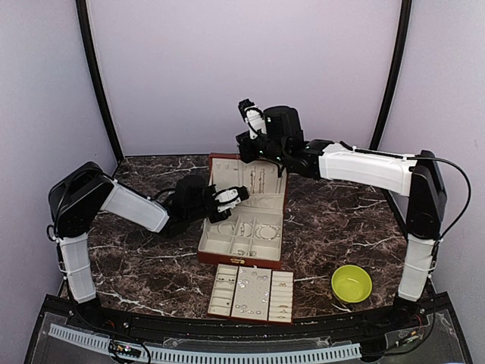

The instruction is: Organize the mixed jewelry

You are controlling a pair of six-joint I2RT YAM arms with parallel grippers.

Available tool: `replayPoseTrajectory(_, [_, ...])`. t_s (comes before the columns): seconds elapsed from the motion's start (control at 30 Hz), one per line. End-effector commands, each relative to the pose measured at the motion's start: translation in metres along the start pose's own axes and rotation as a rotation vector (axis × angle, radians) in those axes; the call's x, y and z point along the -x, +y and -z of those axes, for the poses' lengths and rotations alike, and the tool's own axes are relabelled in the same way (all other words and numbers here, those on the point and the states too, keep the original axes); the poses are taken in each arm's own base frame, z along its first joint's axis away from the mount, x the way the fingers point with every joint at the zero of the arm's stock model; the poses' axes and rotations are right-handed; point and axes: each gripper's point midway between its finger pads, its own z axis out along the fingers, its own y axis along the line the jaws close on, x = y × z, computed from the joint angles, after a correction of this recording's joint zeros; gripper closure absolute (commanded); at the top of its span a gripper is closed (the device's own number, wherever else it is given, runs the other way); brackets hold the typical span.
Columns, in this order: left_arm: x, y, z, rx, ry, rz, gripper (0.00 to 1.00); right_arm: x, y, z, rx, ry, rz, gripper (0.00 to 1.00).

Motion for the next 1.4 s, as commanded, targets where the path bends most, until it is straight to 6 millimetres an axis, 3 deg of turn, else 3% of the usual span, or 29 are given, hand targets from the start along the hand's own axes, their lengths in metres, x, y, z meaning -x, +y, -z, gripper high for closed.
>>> replayPoseTrajectory(0.0, [0.008, 0.001, 0.013, -0.016, -0.023, 0.02, 1.0, 0.001, 0.007, -0.006, 0.024, -0.025, -0.017, 1.0])
replayPoseTrajectory(0.57, [0.014, -0.004, 0.017, -0.024, -0.037, 0.021, 1.0, -0.018, 0.016, -0.019, 0.06, 0.004, -0.014, 1.0])
replayPoseTrajectory(0.8, [0.017, -0.004, 0.019, -0.022, -0.045, 0.033, 1.0, -0.023, 0.028, -0.019, 0.103, 0.012, 0.011, 1.0])
replayPoseTrajectory(1.17, [0.035, 0.022, 0.033, 0.033, -0.075, 0.135, 1.0, -0.016, 0.038, -0.009, 0.139, -0.01, 0.029, 1.0])
replayPoseTrajectory(1.37, [0.048, 0.036, 0.051, 0.053, -0.107, 0.181, 0.89, -0.016, 0.025, -0.007, 0.063, -0.011, 0.003, 1.0])
